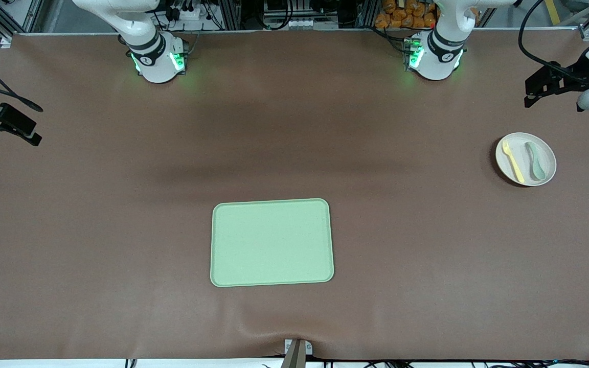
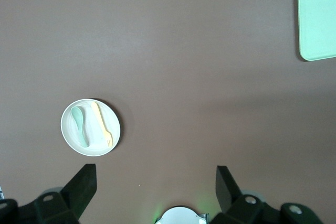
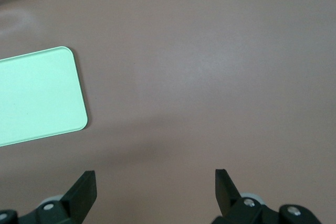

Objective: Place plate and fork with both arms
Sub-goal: 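Move the left gripper down toward the rim of the white plate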

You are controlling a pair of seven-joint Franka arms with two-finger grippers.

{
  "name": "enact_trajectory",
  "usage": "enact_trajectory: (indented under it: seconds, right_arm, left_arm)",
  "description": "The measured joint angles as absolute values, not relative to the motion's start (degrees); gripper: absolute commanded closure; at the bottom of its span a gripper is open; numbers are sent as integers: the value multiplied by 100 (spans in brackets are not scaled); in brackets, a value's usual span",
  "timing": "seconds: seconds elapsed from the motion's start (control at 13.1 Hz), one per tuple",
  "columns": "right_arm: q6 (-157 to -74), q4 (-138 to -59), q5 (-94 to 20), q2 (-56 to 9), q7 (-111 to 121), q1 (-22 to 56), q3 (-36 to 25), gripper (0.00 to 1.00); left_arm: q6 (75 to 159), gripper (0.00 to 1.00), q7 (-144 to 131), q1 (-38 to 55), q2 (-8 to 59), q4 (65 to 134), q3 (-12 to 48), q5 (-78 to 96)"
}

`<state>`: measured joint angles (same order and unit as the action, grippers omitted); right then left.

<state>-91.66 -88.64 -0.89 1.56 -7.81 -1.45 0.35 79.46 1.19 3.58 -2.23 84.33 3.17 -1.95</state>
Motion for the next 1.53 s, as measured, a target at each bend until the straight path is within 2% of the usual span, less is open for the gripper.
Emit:
enact_trajectory:
  seconds: [0.46, 0.69, 1.22, 1.53]
  right_arm:
    - [-9166, -8864, -92, 120, -780, -129, 35, 0]
    - [-9163, -8863, -92, 118, -780, -129, 35, 0]
    - [-9163, -8855, -94, 115, -780, -123, 38, 0]
    - [-9161, -8852, -94, 114, -780, -123, 35, 0]
  left_arm:
    - [7930, 0, 113, 318, -196, 8441, 327, -195]
    - [7900, 0, 111, 212, 44, 8525, 318, -196]
    - [7904, 0, 743, -809, 358, 9108, 287, -213]
    - [8505, 0, 1545, -1510, 551, 9583, 279, -293]
